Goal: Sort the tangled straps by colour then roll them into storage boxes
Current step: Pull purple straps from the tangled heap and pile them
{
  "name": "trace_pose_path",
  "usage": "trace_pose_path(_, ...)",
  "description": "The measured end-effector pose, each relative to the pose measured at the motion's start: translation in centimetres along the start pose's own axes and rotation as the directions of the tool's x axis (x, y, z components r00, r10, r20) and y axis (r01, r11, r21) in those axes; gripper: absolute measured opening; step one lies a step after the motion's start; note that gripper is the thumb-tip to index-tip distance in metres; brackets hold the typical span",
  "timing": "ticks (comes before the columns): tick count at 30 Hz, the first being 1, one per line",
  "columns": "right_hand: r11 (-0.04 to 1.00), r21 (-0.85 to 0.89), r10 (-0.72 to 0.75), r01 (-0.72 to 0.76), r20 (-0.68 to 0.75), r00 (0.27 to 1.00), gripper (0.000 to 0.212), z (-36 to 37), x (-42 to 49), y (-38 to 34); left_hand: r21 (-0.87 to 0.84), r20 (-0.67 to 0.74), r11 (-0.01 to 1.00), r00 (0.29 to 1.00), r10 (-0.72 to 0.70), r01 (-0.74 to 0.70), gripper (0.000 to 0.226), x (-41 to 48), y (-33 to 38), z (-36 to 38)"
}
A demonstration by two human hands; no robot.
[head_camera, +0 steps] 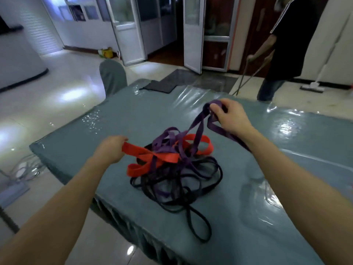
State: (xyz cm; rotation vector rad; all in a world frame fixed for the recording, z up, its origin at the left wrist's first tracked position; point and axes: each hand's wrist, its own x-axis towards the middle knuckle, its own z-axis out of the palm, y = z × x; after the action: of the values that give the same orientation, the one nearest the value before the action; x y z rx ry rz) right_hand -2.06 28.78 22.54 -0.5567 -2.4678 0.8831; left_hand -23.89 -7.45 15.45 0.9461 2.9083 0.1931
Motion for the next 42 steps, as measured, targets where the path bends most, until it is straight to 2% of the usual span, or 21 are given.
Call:
trace_pose_path(3,0.974,-0.219,0.0,0.059,0.261,0.965,0.034,-2.2,-0.2,-0.4,-0.23,0.186,0.972,0.977,0.101,-0.056,0.071,-1.2,3.5,2.2)
trace_pose_path(4,0.972,-0.222,-0.009,0.073,0.279,0.96,0.033,-3.2,-0.1,-0.7,-0.353,0.167,0.931,0.973,0.158,-0.091,0.068,-1.4,5.3,3.1)
trace_pose_path(6,0.998,-0.048,-0.027,0.038,0.213,0.977,0.03,-5.6,0.6,-1.0,-0.547,0.076,0.826,0.974,0.212,-0.137,0.07,-1.3,9.2,4.6)
trace_pose_path(8,0.998,0.053,-0.055,0.046,0.192,0.98,0.031,-7.4,0.8,-1.3,-0.665,0.008,0.733,0.98,0.199,-0.143,0.096,-1.4,13.2,5.2)
trace_pose_path(10,0.997,0.031,-0.08,0.075,0.264,0.961,0.03,-8.8,0.5,-1.2,-0.724,-0.024,0.676,0.984,0.178,-0.14,0.137,-0.8,16.9,4.6)
trace_pose_path(12,0.996,0.048,-0.082,0.071,0.293,0.953,0.028,-10.6,-0.1,-1.5,-0.675,-0.06,0.723,0.987,0.147,-0.149,0.16,0.1,19.9,3.4)
trace_pose_path(14,0.989,0.122,-0.119,0.088,0.269,0.956,0.039,-13.0,-0.4,-2.6,-0.622,-0.045,0.77,0.988,0.146,-0.142,0.152,1.0,22.2,2.7)
trace_pose_path(15,0.983,0.154,-0.141,0.104,0.25,0.958,0.05,-14.2,-0.6,-3.3,-0.63,-0.013,0.764,0.985,0.171,-0.141,0.134,1.4,23.3,2.5)
trace_pose_path(17,0.974,0.174,-0.184,0.147,0.222,0.958,0.059,-16.3,-1.0,-4.3,-0.689,0.066,0.71,0.964,0.258,-0.143,0.068,1.7,25.3,2.8)
trace_pose_path(18,0.975,0.147,-0.197,0.169,0.21,0.957,0.056,-17.3,-1.3,-4.5,-0.717,0.091,0.682,0.95,0.297,-0.145,0.042,1.6,26.3,3.3)
trace_pose_path(19,0.976,0.118,-0.204,0.183,0.2,0.958,0.051,-18.2,-1.6,-4.4,-0.727,0.103,0.67,0.941,0.324,-0.151,0.03,1.7,27.0,3.7)
trace_pose_path(22,0.981,0.091,-0.175,0.169,0.062,0.983,0.046,-20.7,-2.5,-2.3,-0.678,0.081,0.725,0.967,0.242,-0.125,0.047,3.0,28.3,0.3)
trace_pose_path(24,0.989,0.076,-0.124,0.129,-0.066,0.99,0.046,-22.1,-2.6,0.1,-0.633,-0.147,0.758,0.986,0.083,-0.159,0.042,4.9,28.3,-5.0)
trace_pose_path(25,0.993,0.075,-0.08,0.086,-0.087,0.993,0.047,-22.5,-2.6,1.2,-0.602,-0.296,0.768,0.954,0.04,-0.219,0.035,5.7,28.2,-8.2)
trace_pose_path(27,0.988,0.145,0.045,-0.048,0.026,0.999,0.05,-22.4,-2.8,2.7,-0.458,-0.498,0.82,0.863,0.083,-0.343,0.029,6.5,28.5,-13.8)
trace_pose_path(30,0.961,0.246,0.065,-0.129,0.255,0.965,0.073,-19.4,-3.0,2.2,-0.243,-0.428,0.887,0.864,0.266,-0.393,0.046,5.9,30.2,-15.9)
trace_pose_path(33,0.973,0.227,-0.022,-0.036,0.247,0.969,0.095,-14.8,-2.1,0.7,-0.195,-0.256,0.854,0.865,0.431,-0.483,0.052,5.0,31.3,-14.2)
trace_pose_path(34,0.973,0.23,-0.046,-0.014,0.253,0.966,0.089,-13.2,-1.9,0.5,-0.202,-0.211,0.834,0.855,0.474,-0.513,0.054,4.8,31.2,-13.6)
trace_pose_path(36,0.969,0.247,-0.073,0.003,0.276,0.958,0.051,-10.3,-1.3,0.5,-0.232,-0.142,0.801,0.834,0.533,-0.552,0.06,4.6,30.7,-12.7)
trace_pose_path(38,0.962,0.273,-0.047,-0.028,0.264,0.963,0.028,-8.3,-0.9,0.8,-0.298,-0.148,0.764,0.818,0.555,-0.572,0.066,4.6,29.6,-12.1)
trace_pose_path(42,0.961,0.271,-0.04,-0.059,0.348,0.937,0.044,-7.6,-0.8,0.4,-0.379,-0.271,0.705,0.8,0.535,-0.6,0.064,5.3,28.3,-11.1)
